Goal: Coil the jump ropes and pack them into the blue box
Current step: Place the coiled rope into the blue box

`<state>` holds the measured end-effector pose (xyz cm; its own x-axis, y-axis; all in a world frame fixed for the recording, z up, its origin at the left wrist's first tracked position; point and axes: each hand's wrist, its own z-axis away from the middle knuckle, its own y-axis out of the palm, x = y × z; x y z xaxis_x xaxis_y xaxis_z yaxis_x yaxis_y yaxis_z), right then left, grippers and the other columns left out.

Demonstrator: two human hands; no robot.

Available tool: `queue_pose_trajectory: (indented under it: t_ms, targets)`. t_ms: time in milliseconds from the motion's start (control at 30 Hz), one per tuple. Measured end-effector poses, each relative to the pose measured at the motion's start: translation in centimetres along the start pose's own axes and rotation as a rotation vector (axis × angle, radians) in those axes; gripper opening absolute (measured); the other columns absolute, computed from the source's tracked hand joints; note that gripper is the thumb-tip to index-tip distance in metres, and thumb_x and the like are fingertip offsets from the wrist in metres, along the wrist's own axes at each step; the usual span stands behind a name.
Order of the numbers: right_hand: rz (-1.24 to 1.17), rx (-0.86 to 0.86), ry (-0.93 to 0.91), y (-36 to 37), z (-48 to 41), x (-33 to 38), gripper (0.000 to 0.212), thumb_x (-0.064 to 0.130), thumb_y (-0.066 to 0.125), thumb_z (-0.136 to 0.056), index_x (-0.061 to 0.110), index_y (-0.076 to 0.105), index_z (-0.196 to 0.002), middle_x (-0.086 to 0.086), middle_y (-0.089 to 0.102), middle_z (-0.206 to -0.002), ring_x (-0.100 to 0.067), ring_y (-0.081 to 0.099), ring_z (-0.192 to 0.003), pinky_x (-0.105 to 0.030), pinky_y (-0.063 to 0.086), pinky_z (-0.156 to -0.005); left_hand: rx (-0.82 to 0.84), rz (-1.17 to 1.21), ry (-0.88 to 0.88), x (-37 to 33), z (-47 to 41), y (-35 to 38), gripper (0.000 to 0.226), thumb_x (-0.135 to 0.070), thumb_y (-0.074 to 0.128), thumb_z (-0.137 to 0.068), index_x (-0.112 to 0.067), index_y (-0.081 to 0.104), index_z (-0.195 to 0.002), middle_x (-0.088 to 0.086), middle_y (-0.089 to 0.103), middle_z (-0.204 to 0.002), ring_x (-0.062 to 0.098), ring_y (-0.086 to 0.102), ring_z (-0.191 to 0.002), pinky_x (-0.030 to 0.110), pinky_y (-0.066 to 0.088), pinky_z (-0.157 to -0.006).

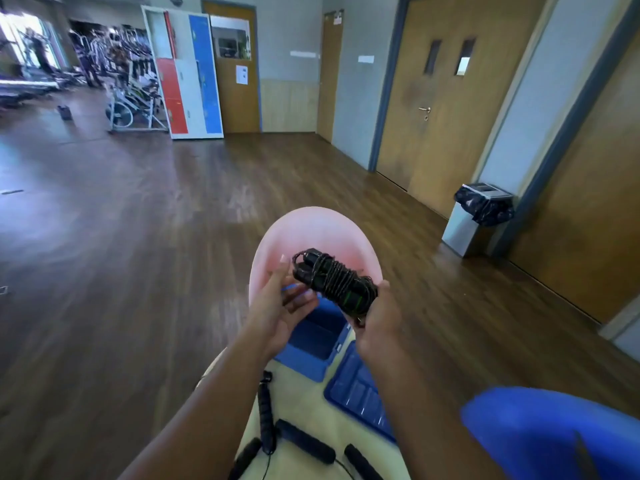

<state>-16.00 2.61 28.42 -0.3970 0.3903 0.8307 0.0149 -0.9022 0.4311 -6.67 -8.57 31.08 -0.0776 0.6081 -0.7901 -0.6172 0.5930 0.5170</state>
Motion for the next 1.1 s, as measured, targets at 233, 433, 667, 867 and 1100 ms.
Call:
queue_pose_trajectory:
  t_ms: [233, 433, 667, 867, 1100]
  targets:
    - [0.245, -0.036, -0.065, -0.6, -1.8, -6.1, 0.015, 0.022, 0.043, -0.102, 0.020, 0.054, -0.092, -0.005, 0.061, -0.096, -0.017, 0.056, -0.086, -0.043, 0.053, -0.076, 0.175, -0.133, -0.077, 4.5, -6.2, -1.2, 0.048, -0.030, 0.067, -0.096, -0.031, 0.050, -0.141, 0.008, 0.073, -0.114, 0.020, 0.074, -0.090, 0.036, 0.060, -0.075]
    - [0.612, -0.005, -0.203, -2.3, -3.6, -8.4, 0.017, 0.027, 0.047, -0.102, 0.015, 0.059, -0.099, -0.003, 0.063, -0.095, -0.014, 0.056, -0.086, -0.030, 0.044, -0.076, 0.181, -0.211, -0.154, 7.2, -12.3, -2.3, 0.053, -0.013, 0.071, -0.092, -0.022, 0.050, -0.139, 0.012, 0.073, -0.116, 0.028, 0.073, -0.093, 0.041, 0.059, -0.078]
    - [0.987, -0.094, -0.033, -4.6, -8.0, -9.9, 0.016, 0.024, 0.052, -0.094, 0.016, 0.063, -0.086, -0.006, 0.069, -0.084, -0.022, 0.059, -0.071, -0.033, 0.044, -0.064, 0.231, -0.613, -0.249, 8.9, -20.0, -6.2, 0.057, -0.035, 0.081, -0.083, -0.023, 0.057, -0.133, 0.010, 0.073, -0.120, 0.028, 0.074, -0.103, 0.041, 0.060, -0.078]
    - [1.136, -0.085, 0.147, -6.4, -10.8, -13.3, 0.013, 0.031, 0.062, -0.090, 0.018, 0.062, -0.091, -0.004, 0.066, -0.091, -0.025, 0.063, -0.091, -0.029, 0.042, -0.070, 0.316, -0.888, -0.378, 11.7, -25.2, -7.8, 0.026, -0.019, 0.068, -0.096, -0.006, 0.066, -0.118, 0.017, 0.074, -0.111, 0.026, 0.072, -0.093, 0.031, 0.059, -0.071]
    - [1.036, -0.103, 0.202, -6.8, -12.5, -16.4, 0.022, 0.038, 0.069, -0.087, 0.019, 0.059, -0.092, -0.005, 0.067, -0.095, -0.027, 0.067, -0.089, -0.034, 0.050, -0.076, 0.272, -0.966, -0.473, 14.9, -28.2, -8.0, 0.013, -0.021, 0.074, -0.092, -0.009, 0.070, -0.090, 0.012, 0.071, -0.087, 0.028, 0.063, -0.076, 0.032, 0.048, -0.064]
